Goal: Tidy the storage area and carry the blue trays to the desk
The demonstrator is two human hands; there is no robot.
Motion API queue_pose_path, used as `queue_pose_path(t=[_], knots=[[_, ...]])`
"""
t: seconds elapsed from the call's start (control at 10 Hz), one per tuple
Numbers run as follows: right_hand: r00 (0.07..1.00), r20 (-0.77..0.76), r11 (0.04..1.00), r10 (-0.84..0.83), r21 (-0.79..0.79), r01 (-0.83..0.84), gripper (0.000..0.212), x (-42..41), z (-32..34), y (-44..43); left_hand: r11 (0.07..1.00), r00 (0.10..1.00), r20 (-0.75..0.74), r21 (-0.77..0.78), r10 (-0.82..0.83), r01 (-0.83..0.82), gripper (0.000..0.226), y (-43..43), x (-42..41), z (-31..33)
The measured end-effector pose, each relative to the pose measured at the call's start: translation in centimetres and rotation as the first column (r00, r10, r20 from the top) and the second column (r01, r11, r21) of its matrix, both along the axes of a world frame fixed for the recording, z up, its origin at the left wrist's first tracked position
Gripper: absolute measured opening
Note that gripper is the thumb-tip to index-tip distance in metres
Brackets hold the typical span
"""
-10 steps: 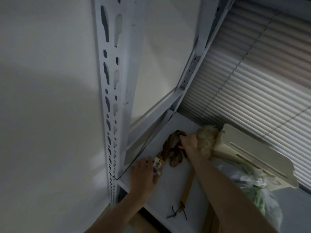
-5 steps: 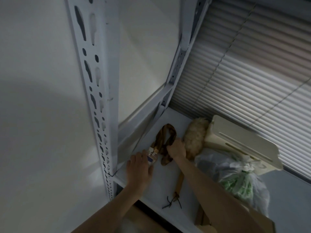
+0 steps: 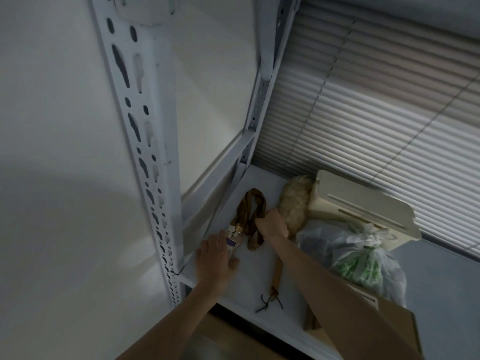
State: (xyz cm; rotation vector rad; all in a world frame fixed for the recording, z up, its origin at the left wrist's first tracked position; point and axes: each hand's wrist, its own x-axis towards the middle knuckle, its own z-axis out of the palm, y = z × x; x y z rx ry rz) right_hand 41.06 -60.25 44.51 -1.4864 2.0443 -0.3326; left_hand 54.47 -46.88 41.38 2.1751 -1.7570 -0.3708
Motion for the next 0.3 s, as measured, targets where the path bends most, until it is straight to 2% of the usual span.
queue_pose_path(t=[0.1,0.2,0.3], knots=[[1.000,0.014,1.000,0.017,0.015,-0.017,0.037,0.0,1.8,1.3,0.999,0.999,0.029,-0.005,-0.038,0.038,0.073,0.5,0.3,1.1],[0.998,0.047,0.998,0.040,0.037,-0.041,0.025,-0.5,3.7,2.5,0.996,0.989,0.118,-0.028,-0.086,0.090,0.054,0.2,0.7,2.0],[0.995,0.078,0.996,0.068,0.049,-0.072,0.016,-1.2,5.2,3.9,0.984,0.982,0.119,-0.084,-0.149,0.160,0.033,-0.4,0.6,3.3]])
